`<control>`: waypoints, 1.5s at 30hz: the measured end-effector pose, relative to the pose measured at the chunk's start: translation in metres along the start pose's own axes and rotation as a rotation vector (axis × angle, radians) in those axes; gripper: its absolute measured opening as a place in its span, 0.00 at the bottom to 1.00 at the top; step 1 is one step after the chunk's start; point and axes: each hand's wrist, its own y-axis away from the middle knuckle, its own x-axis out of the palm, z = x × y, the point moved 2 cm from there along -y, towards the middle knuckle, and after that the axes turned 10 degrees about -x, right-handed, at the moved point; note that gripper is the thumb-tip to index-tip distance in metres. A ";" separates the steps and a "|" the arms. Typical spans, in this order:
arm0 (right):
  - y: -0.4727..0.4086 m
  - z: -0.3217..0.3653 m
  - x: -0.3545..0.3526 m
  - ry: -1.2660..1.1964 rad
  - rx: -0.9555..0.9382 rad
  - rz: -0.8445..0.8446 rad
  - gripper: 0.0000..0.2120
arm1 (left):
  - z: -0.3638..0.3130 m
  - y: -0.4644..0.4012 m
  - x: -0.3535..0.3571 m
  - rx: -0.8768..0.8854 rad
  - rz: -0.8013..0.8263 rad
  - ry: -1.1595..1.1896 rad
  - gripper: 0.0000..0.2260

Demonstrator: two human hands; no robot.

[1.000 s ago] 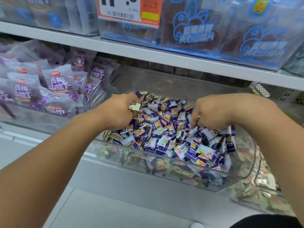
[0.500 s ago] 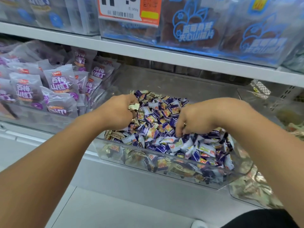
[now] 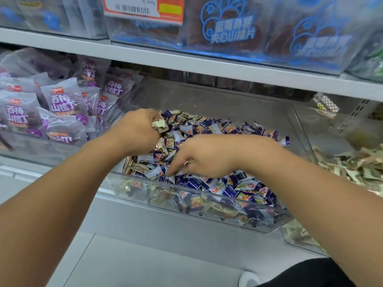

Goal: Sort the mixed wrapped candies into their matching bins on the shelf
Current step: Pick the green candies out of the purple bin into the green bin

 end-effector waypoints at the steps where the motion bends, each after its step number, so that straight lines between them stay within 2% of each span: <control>1: 0.003 -0.006 -0.003 0.009 -0.005 -0.041 0.16 | -0.002 0.002 0.000 0.022 -0.006 -0.015 0.14; 4: 0.030 -0.034 -0.028 0.047 0.114 -0.264 0.10 | -0.015 0.010 0.005 0.146 0.031 -0.010 0.10; 6: 0.037 -0.041 -0.025 0.065 0.162 -0.168 0.09 | -0.027 0.015 0.010 0.195 0.067 0.002 0.05; 8: 0.032 -0.042 -0.009 0.044 0.180 -0.019 0.08 | -0.041 0.018 0.017 0.228 0.108 -0.029 0.11; 9: 0.032 -0.043 -0.005 0.057 0.197 -0.003 0.07 | -0.047 0.019 0.021 0.237 0.142 -0.043 0.15; 11: 0.042 -0.047 -0.009 0.096 0.261 -0.040 0.05 | -0.055 0.021 0.026 0.244 0.212 -0.078 0.18; 17: 0.080 -0.059 -0.017 0.033 0.406 0.013 0.05 | -0.058 0.012 0.038 0.280 0.305 -0.094 0.05; 20: 0.082 -0.059 -0.021 0.041 0.460 0.012 0.04 | -0.059 0.012 0.044 0.288 0.406 -0.096 0.06; 22: 0.071 -0.057 -0.021 0.084 0.484 -0.033 0.10 | -0.060 0.013 0.048 0.297 0.446 -0.122 0.04; 25: 0.045 -0.056 -0.014 0.204 0.491 -0.070 0.13 | -0.059 0.010 0.047 0.309 0.394 -0.117 0.03; 28: 0.033 -0.057 -0.005 0.237 0.531 0.003 0.18 | -0.053 0.009 0.041 0.288 0.336 -0.155 0.04; 32: 0.032 -0.064 -0.004 0.325 0.498 -0.113 0.04 | -0.044 0.011 0.037 0.271 0.347 -0.096 0.03; 36: 0.048 -0.065 -0.014 0.328 0.485 -0.215 0.03 | -0.051 0.011 0.038 0.268 0.361 -0.043 0.04; 38: 0.058 -0.063 -0.017 0.287 0.480 -0.233 0.03 | -0.057 0.009 0.044 0.260 0.361 -0.038 0.08; 40: 0.065 -0.060 -0.017 0.226 0.480 -0.253 0.02 | -0.065 0.010 0.053 0.242 0.367 -0.046 0.17; 41: 0.067 -0.059 -0.015 0.200 0.468 -0.275 0.04 | -0.070 0.010 0.057 0.231 0.367 -0.053 0.19; 44: 0.058 -0.057 -0.007 0.179 0.432 -0.271 0.12 | -0.080 0.005 0.062 0.184 0.274 -0.085 0.11; 45: 0.050 -0.058 -0.002 0.196 0.436 -0.240 0.12 | -0.081 0.003 0.060 0.147 0.233 -0.071 0.13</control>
